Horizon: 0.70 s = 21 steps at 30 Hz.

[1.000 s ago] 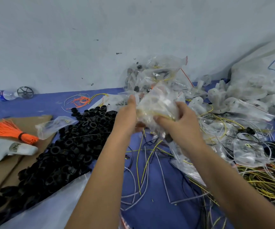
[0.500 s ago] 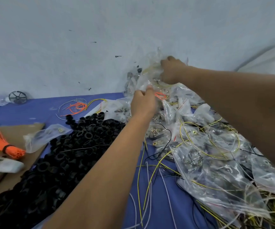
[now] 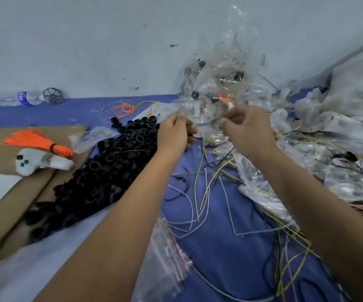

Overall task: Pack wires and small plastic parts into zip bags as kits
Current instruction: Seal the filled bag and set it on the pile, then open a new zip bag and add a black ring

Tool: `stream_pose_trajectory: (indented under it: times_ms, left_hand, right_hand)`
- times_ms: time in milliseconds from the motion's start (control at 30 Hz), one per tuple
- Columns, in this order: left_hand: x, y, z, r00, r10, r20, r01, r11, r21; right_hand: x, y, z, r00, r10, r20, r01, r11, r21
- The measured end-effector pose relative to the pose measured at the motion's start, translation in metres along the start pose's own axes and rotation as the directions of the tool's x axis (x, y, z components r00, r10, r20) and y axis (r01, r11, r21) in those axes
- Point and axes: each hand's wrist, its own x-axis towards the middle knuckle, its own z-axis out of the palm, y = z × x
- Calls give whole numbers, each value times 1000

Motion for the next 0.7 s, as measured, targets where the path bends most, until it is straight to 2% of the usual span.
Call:
stream_pose_trajectory:
  times_ms: [67,100,200,267,333,567,700]
  left_hand:
    - [-16,-11,-20,1000,-7,-28,6,1000,-21]
    - [-24,-18,-29,999,-15,-39,14,1000,-24]
    - [-47,-32,-51,997,-35,-62,32,999,-44]
    - [-58,-36,-60,996,-37,-83,32,997,-65]
    - [-66,-37,-64,995,-38,-93,31,996,-79]
    - [-76,-26,-59,995,-32,-97,18,990,-139]
    - [-76,-14,-56,994,15,-106,-31,988,-150]
  right_hand:
    - [-62,-9,23,961,60,268,-79,995,61]
    - [-89,-13,34,931,55,361,-71,997,31]
    - [-146,-28,61,875,-2,485,109,975,-192]
    - [-162,-38,70,861,25,508,197,904,-378]
    - [-166,-47,76,854,53,518,223,862,-456]
    - [-168,-53,91,888,74,454,114,921,-372]
    - [-163,-46,86,909,108,403,0,966,-257]
